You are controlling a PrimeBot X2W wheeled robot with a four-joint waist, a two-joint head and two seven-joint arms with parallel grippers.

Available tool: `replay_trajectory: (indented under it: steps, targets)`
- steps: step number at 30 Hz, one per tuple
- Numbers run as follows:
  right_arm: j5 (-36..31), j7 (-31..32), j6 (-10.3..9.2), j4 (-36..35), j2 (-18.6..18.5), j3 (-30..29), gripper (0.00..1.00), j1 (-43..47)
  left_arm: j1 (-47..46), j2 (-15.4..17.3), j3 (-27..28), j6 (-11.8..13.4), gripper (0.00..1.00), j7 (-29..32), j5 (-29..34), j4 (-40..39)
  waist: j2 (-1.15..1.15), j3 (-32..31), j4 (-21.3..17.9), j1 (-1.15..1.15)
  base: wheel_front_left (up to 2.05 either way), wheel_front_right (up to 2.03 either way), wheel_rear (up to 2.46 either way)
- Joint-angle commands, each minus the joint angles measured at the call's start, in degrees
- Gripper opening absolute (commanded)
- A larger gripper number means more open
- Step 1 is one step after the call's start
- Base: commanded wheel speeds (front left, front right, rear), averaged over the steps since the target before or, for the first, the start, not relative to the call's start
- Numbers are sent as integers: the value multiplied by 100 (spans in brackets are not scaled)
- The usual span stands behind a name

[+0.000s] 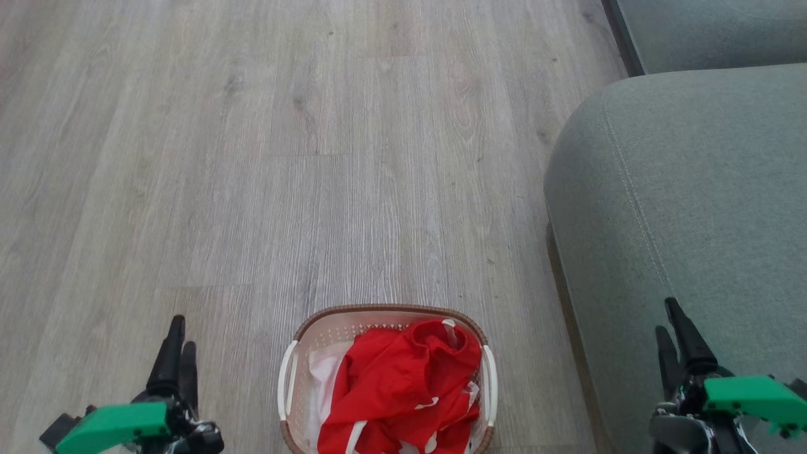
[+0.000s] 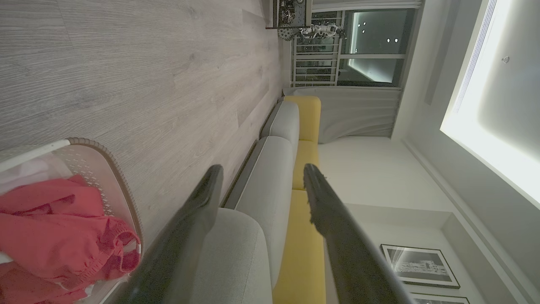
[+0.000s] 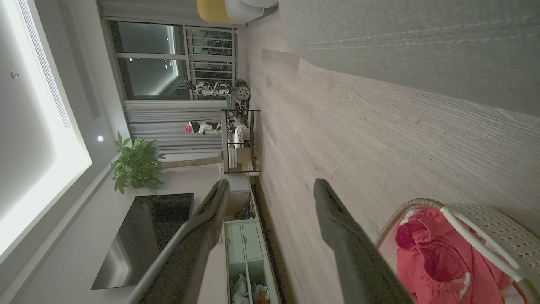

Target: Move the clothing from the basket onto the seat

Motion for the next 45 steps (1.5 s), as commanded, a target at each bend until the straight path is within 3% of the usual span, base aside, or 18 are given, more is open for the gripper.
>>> replay_trajectory:
  steps: [1,20,32,45]
  targets:
    - [-65,-46,0,-261,-70,40,100,-254,-298,54,26,-7,100,-46,80,-246,0,1,-1,0,0,0,0]
    - [-1138,-410,0,-697,-334,400,100,-315,-383,69,-118,-11,100,-365,1072,-639,0,16,-40,0,0,0,0]
    - [-2065,-613,0,-908,-409,524,100,-358,-430,78,-424,229,100,-566,2583,-908,0,56,-50,0,0,0,0]
    - [-3529,-833,-1,-1020,-559,658,100,-417,-489,89,-772,445,100,-784,4185,-1039,0,96,-58,0,0,0,0]
